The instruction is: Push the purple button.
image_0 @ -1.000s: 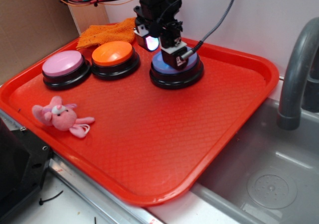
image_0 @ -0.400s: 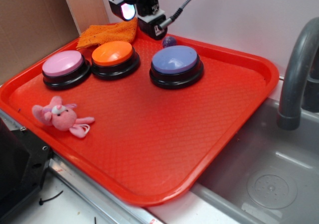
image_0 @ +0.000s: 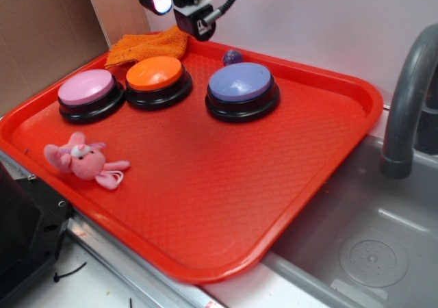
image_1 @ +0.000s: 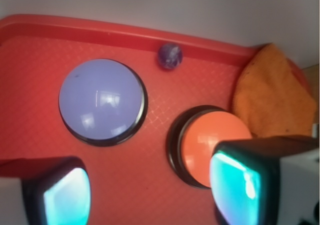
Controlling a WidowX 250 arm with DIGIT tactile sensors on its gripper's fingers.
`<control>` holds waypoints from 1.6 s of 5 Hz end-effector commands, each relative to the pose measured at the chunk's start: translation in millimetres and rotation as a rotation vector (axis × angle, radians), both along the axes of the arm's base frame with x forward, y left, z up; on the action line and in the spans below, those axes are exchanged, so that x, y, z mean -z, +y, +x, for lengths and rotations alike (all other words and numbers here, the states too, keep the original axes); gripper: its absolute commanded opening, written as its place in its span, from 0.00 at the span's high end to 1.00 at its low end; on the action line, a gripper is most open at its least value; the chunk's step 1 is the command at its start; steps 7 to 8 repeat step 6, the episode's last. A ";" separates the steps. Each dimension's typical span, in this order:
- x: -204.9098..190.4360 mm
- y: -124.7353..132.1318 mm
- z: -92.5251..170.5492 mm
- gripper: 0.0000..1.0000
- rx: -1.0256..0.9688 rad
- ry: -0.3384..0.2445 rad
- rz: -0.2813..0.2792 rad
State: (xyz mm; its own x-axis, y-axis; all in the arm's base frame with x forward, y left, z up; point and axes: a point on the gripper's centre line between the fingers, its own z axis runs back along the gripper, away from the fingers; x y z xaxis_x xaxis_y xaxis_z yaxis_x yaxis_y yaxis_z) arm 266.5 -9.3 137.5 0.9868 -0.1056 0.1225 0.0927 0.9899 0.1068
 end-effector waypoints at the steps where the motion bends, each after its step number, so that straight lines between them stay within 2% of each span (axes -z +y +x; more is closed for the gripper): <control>1: -32.7 -4.0 -11.0 0.00 0.000 -0.030 0.024; 5: -64.2 6.7 -36.7 0.00 -0.079 -0.032 0.031; 6: -71.0 10.5 -44.0 0.00 -0.103 -0.033 0.064; 8: -71.0 10.5 -44.0 0.00 -0.103 -0.033 0.064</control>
